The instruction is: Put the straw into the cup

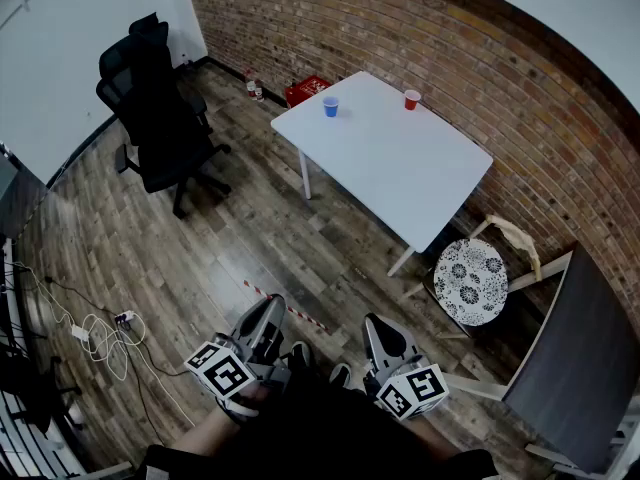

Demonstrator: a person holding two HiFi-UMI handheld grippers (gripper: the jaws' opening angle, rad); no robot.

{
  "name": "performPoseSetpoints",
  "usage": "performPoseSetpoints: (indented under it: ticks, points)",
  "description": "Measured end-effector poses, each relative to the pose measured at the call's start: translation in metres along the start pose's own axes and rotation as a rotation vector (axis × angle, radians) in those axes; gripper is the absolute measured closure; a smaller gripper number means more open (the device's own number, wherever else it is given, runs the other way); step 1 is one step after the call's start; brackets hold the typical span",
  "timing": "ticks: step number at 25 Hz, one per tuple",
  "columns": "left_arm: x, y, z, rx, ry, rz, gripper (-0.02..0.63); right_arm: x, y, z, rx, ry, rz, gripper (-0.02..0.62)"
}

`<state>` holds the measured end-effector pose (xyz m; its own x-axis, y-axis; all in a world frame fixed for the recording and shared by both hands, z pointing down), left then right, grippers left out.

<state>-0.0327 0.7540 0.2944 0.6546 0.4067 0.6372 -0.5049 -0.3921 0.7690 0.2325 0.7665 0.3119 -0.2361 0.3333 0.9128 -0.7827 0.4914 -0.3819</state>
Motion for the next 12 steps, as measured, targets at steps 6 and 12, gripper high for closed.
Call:
performPoseSetpoints:
  ticks: [6, 12]
  points:
    - [-0.006, 0.004, -0.016, 0.006, -0.013, 0.001, 0.577, 0.009, 0.012, 0.007, -0.019, 0.011, 0.014, 0.572]
    - [-0.019, 0.012, -0.024, 0.018, -0.029, -0.009, 0.577, 0.005, 0.028, 0.018, -0.016, 0.016, -0.005, 0.572]
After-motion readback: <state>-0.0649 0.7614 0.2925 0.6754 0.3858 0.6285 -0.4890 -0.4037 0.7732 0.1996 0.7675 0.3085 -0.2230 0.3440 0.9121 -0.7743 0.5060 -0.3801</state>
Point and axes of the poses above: the fingertips, and each gripper's own axes: z forward along the fingers, y to its left, x out of its underside, the point moved 9 cm from there along -z, backward along the fingers, and after that the axes turned 4 degrees about x, right-handed, at the moved point
